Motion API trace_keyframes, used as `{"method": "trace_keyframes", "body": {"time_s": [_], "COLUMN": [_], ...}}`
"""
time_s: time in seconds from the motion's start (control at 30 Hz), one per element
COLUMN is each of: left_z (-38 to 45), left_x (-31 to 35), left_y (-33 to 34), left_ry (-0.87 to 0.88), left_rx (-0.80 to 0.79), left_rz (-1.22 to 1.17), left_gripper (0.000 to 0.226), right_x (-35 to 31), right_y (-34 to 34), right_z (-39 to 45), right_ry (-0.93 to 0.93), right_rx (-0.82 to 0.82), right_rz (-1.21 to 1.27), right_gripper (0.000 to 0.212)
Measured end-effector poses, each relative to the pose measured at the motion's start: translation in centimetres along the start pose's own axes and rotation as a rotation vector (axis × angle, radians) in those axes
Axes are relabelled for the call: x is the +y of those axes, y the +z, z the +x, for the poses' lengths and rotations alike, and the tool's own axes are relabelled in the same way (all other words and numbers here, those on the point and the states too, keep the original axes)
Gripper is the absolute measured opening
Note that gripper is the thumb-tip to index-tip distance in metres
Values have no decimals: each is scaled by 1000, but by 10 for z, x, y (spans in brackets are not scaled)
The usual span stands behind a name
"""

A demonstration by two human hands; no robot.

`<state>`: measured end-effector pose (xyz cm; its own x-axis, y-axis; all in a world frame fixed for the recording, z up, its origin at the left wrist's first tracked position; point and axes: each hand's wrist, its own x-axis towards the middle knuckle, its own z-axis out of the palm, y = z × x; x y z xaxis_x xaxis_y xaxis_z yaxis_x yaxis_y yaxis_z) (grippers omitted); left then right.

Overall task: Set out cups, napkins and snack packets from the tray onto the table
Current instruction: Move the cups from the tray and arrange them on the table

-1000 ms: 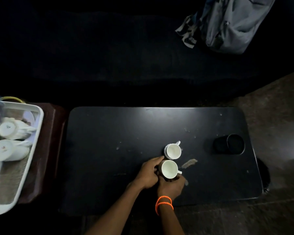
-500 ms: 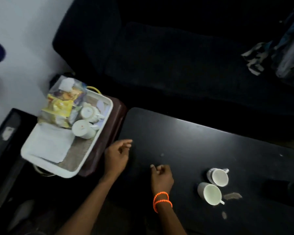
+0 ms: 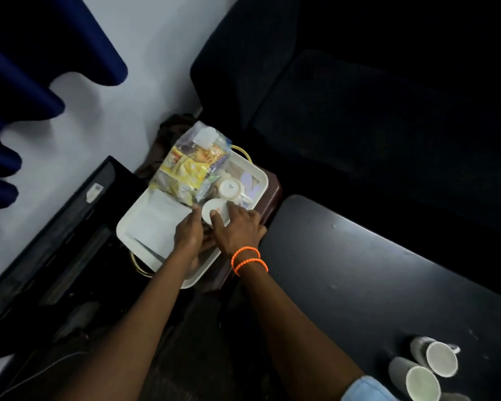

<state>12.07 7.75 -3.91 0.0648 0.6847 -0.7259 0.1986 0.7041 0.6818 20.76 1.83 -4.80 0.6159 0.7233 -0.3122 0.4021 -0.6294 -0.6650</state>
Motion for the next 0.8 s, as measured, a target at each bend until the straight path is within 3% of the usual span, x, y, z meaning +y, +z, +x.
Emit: {"method": "trace_keyframes", "body": {"time_s": [0.17, 0.43, 0.53, 0.63, 0.73, 0.8], "left_z": [8, -31, -47, -60, -76, -90], "left_x": [-1, -26, -45, -72, -109, -137], "left_y": [-6, 1, 23, 54, 89, 111], "left_ry": [-77, 3, -46, -61, 36, 124], "left_rx": [72, -320, -476, -475, -446, -491], "left_rz": [-284, -405, -284, -75, 223, 409], "left_gripper": [42, 50, 43, 54, 68, 72], "right_x": [1, 36, 71, 116, 157, 183], "right_y": [2, -30, -47, -62, -69, -70], "right_z": [-17, -67, -89, -112, -139, -153], "right_ry": [-35, 100, 144, 193, 320, 424], "right_rx": [72, 229, 220, 202, 260, 349], "right_rz": [210, 608, 728, 788, 736, 689], "right_gripper": [44, 35, 37, 45, 55, 49]}}
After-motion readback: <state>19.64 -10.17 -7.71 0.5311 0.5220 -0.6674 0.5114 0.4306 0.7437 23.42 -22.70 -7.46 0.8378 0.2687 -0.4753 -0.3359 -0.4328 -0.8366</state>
